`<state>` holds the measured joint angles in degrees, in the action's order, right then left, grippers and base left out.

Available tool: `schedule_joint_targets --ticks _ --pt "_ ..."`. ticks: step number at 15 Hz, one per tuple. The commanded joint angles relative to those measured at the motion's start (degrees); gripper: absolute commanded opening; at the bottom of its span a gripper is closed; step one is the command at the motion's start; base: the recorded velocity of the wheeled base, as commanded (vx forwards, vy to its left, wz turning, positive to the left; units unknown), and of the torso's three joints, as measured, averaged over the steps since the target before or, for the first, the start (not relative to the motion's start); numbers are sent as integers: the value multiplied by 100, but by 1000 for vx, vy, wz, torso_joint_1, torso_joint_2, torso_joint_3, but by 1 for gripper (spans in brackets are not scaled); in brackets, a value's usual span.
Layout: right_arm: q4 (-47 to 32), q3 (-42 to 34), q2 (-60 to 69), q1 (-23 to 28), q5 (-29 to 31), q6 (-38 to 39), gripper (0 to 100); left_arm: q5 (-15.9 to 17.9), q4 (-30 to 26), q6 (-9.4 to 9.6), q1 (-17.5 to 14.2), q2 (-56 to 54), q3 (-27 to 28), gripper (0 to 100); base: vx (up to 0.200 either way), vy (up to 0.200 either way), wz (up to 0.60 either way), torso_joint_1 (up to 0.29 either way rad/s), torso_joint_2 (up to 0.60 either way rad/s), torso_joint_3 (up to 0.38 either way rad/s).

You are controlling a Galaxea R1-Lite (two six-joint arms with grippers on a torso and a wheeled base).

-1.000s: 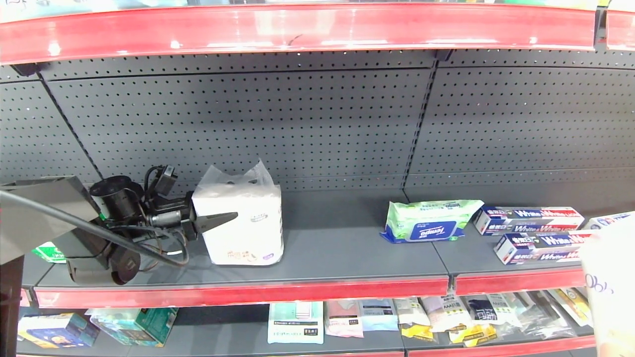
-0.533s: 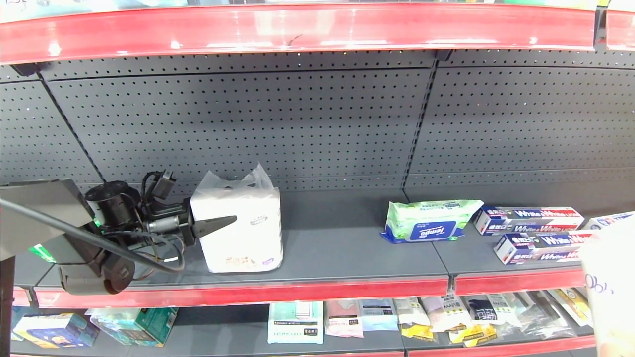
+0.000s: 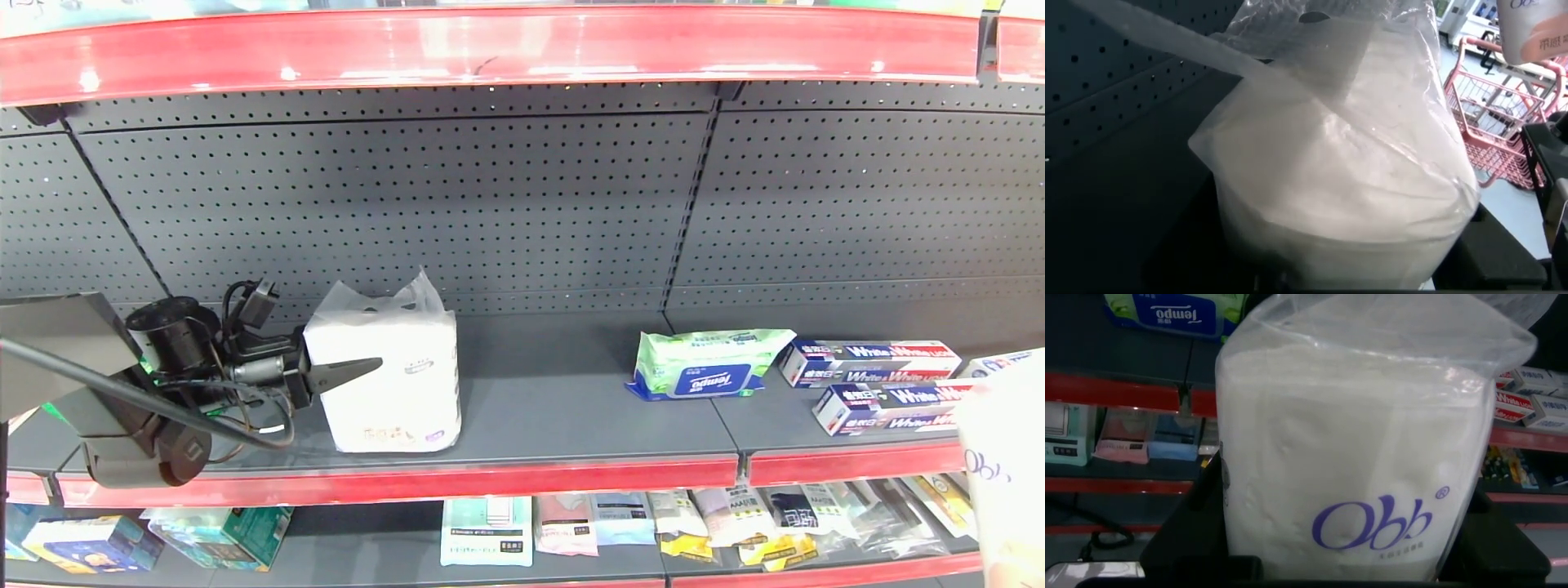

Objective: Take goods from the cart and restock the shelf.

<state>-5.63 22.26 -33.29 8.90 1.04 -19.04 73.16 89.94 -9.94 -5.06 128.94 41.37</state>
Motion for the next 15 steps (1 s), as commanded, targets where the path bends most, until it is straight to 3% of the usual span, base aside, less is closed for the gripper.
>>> schedule_joint_targets --ticks 1,2,8,10,13,15 --pt "1 -2 -2 -2 2 -3 0 -47 6 -61 -4 -9 -24 0 0 0 0 0 0 0" --pt "1 -2 -2 -2 2 -3 0 -82 6 -158 -4 -36 -95 0 0 0 0 0 0 0" --pt "1 6 -11 -2 2 -3 0 -109 6 -131 -39 -141 -437 0 0 0 0 0 0 0" --pt "1 -2 -2 -2 2 -3 0 -91 6 -26 -57 -141 -429 0 0 0 0 0 0 0" --pt "1 -29 -2 -2 2 -3 0 -91 6 537 -48 -27 -437 0 0 0 0 0 0 0" --pt "1 -46 -2 -2 2 -3 0 -91 6 660 -39 -27 -455 0 0 0 0 0 0 0"
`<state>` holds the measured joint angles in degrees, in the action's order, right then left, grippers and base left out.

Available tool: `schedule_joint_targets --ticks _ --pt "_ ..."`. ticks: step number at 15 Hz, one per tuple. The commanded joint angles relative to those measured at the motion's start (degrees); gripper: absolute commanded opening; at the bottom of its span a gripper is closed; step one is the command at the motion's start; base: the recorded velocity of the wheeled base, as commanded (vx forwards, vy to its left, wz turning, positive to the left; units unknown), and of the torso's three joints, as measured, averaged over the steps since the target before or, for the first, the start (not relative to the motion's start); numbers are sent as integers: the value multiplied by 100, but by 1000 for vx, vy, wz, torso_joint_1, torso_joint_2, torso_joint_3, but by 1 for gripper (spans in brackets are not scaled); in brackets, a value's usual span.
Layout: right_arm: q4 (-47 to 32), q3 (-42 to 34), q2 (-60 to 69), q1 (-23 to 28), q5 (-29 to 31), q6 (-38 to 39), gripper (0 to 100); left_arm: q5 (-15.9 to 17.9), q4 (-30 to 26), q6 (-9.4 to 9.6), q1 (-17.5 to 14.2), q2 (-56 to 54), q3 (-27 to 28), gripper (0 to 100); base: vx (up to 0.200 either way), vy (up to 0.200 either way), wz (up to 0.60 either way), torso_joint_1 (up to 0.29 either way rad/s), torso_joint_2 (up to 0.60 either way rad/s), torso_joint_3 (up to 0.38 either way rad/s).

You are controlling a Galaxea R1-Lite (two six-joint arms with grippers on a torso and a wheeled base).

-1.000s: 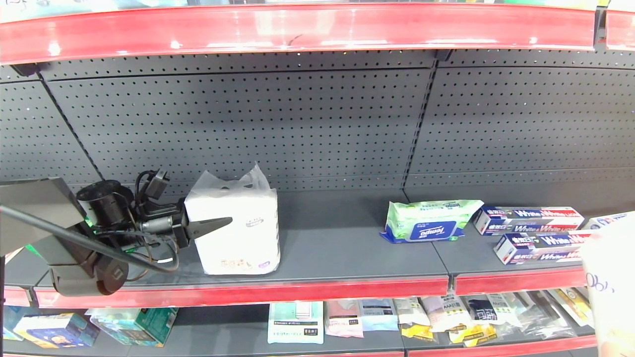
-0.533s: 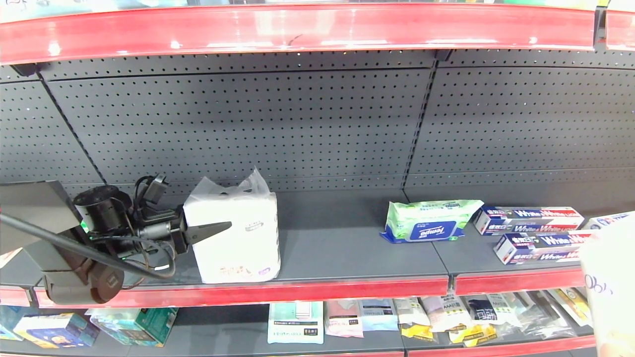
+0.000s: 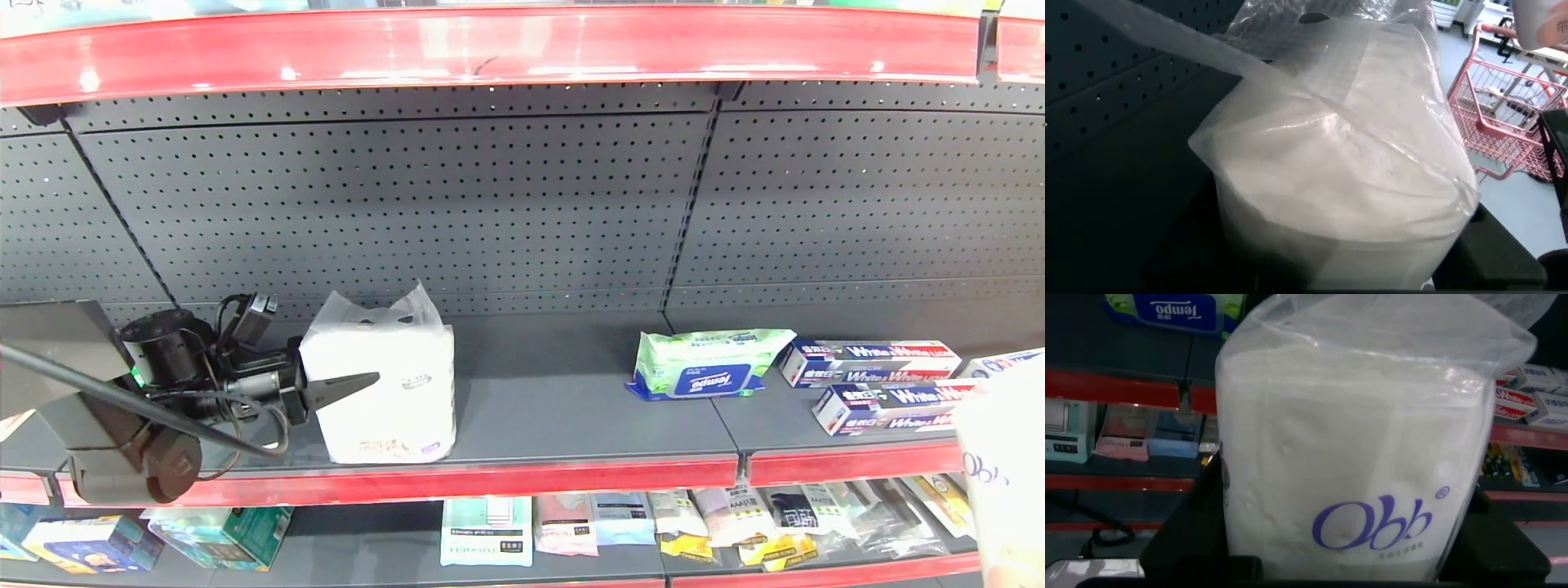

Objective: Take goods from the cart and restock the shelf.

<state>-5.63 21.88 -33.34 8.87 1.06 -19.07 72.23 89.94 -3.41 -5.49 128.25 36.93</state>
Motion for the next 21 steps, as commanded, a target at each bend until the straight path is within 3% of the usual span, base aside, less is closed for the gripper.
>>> schedule_joint_targets --ticks 1,4,6,15,16,17,21 --pt "1 -17 3 0 -1 -1 0 -7 6 16 -5 43 -10 0 0 0 0 0 0 0" --pt "1 -26 3 0 -9 -1 0 -104 6 86 -58 43 -115 0 0 0 0 0 0 0" --pt "1 -17 -6 0 -9 -1 0 -271 6 385 -67 122 -247 0 0 0 0 0 0 0" --pt "1 -17 -6 0 -9 -1 0 -148 6 412 -58 122 -318 0 0 0 0 0 0 0" --pt "1 -17 -6 0 -9 -1 0 177 6 420 -67 113 -326 0 0 0 0 0 0 0" --pt "1 -17 -6 0 -9 -1 0 248 6 447 -67 113 -318 0 0 0 0 0 0 0" --pt "1 -9 -6 0 -9 -1 0 274 6 420 -58 113 -282 0 0 0 0 0 0 0"
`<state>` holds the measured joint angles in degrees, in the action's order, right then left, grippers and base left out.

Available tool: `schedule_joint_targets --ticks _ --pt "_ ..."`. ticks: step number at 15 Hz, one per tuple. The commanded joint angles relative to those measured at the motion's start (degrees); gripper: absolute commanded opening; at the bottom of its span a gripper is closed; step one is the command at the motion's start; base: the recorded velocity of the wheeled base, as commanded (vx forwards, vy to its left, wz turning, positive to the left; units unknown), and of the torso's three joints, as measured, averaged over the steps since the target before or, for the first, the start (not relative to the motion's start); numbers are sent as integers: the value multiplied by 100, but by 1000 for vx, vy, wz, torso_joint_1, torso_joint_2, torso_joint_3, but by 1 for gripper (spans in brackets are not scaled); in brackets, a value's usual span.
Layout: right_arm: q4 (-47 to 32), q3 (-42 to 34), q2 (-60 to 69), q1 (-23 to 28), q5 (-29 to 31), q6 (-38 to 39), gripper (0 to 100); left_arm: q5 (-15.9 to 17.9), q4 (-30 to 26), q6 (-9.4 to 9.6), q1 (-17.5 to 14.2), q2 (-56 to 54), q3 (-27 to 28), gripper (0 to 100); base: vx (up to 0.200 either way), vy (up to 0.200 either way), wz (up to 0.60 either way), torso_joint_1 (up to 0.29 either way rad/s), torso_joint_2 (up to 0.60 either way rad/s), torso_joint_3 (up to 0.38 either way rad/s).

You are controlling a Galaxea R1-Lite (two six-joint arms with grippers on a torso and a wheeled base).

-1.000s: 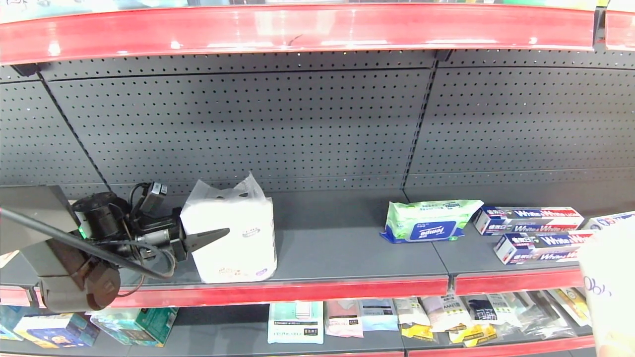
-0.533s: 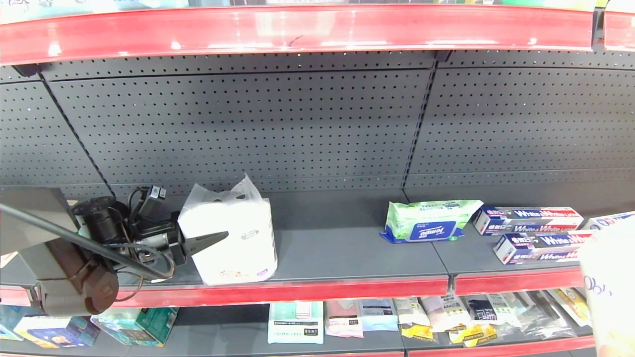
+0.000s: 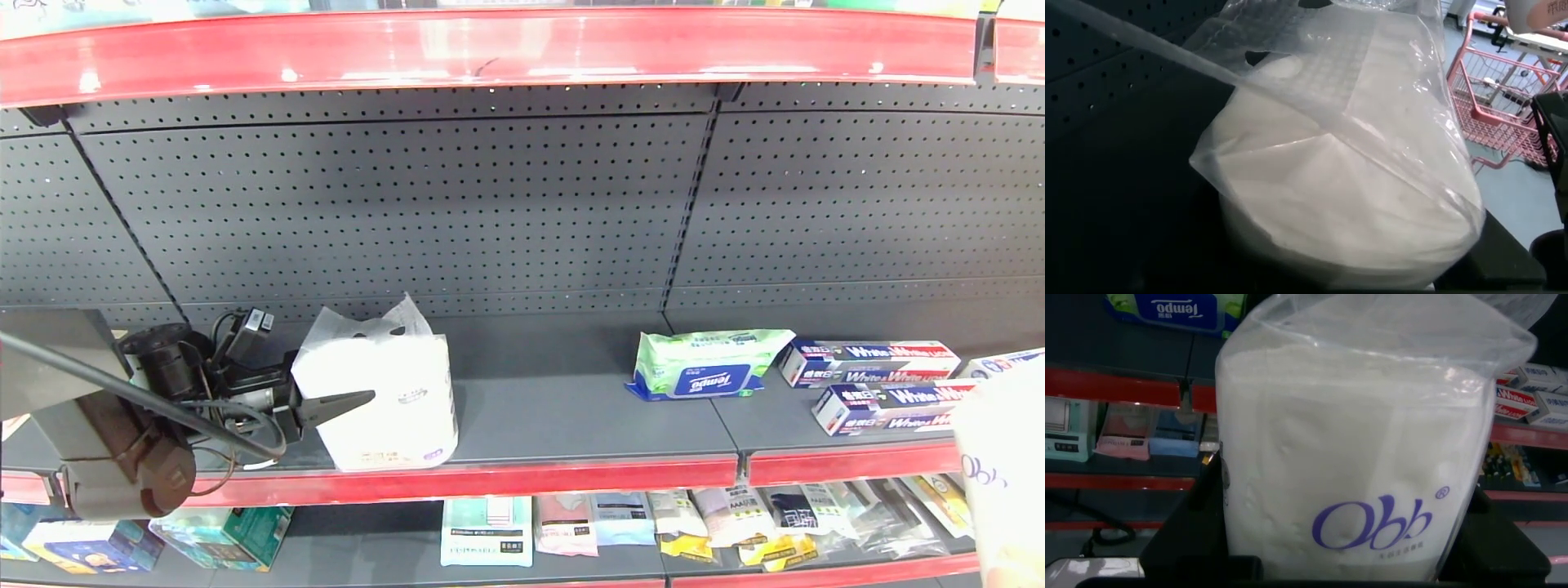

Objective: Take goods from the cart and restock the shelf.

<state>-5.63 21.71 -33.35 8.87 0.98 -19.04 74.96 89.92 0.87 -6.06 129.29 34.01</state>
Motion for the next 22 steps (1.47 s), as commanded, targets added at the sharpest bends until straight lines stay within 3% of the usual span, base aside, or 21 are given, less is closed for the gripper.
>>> schedule_joint_targets --ticks 1,6,9,22 --pt "1 17 -4 0 8 -3 0 1 8 -7 -1 17 18 0 0 0 0 0 0 0" --pt "1 44 -4 0 8 -3 0 1 8 28 8 17 35 0 0 0 0 0 0 0" --pt "1 26 -4 0 8 -3 0 -8 8 265 8 17 9 0 0 0 0 0 0 0" --pt "1 52 4 0 8 -3 0 1 8 221 26 -18 -202 0 0 0 0 0 0 0"
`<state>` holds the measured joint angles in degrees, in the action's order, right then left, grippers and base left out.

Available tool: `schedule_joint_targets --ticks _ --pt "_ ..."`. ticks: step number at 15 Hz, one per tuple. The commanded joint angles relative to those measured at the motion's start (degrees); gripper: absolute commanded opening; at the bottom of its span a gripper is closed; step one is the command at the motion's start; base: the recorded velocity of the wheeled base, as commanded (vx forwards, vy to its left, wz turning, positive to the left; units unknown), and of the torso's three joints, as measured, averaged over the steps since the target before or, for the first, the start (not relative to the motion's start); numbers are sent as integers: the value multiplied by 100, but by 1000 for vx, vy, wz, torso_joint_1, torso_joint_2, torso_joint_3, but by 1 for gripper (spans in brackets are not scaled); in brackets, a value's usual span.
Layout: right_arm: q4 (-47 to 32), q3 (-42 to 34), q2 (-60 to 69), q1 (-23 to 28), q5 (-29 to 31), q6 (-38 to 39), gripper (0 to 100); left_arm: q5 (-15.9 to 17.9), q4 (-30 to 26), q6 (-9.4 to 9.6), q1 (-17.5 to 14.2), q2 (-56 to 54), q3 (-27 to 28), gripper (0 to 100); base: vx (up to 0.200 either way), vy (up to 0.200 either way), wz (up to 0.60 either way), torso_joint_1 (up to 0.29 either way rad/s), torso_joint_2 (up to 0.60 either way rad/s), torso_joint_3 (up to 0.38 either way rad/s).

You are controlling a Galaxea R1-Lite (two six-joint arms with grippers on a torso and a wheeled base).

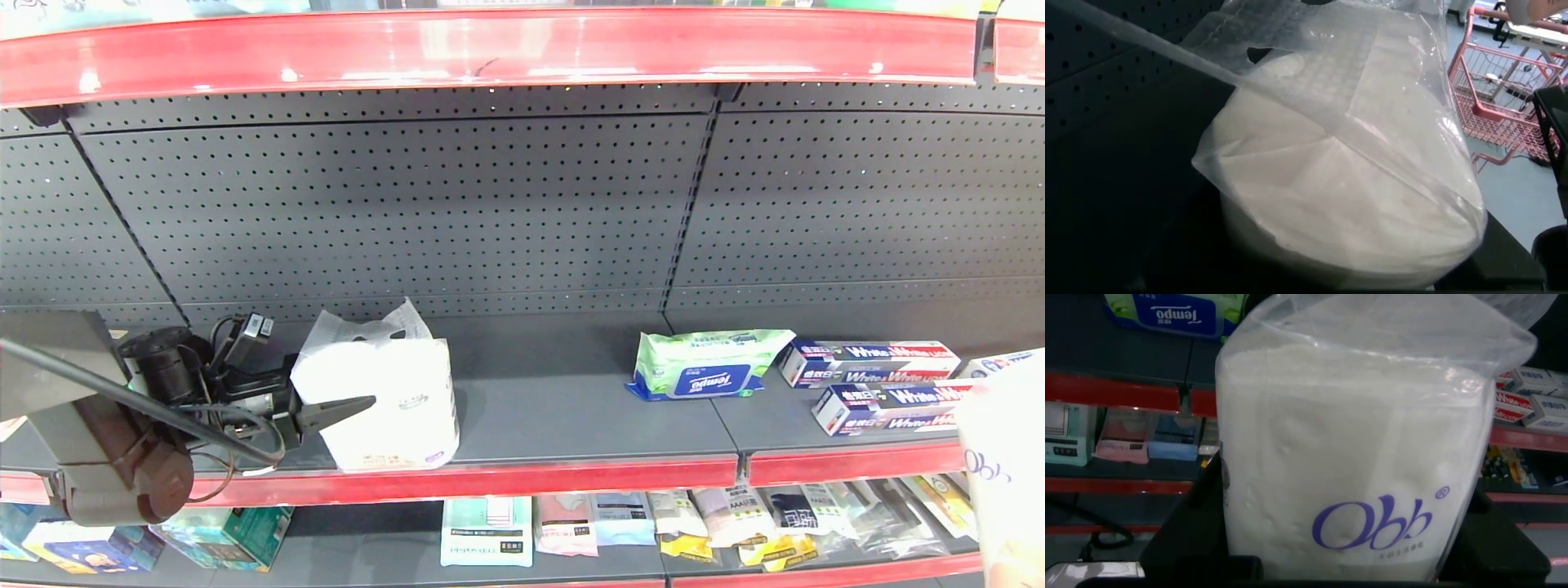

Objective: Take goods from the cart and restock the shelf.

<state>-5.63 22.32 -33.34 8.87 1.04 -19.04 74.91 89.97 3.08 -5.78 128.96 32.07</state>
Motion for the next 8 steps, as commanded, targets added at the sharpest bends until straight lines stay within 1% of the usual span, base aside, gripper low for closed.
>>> schedule_joint_targets --ticks 1,3,5,8 --pt "1 -17 12 0 2 -3 0 6 3 8 -2 15 -8 100 0 0 0 0 0 0" --pt "1 -8 3 0 2 -3 0 6 3 -45 -2 6 -8 100 0 0 0 0 0 0" --pt "1 0 12 0 2 -3 0 6 3 -10 -2 -3 -34 100 0 0 0 0 0 0" --pt "1 0 12 0 2 -3 0 -135 3 -1 -20 -205 -17 100 0 0 0 0 0 0"
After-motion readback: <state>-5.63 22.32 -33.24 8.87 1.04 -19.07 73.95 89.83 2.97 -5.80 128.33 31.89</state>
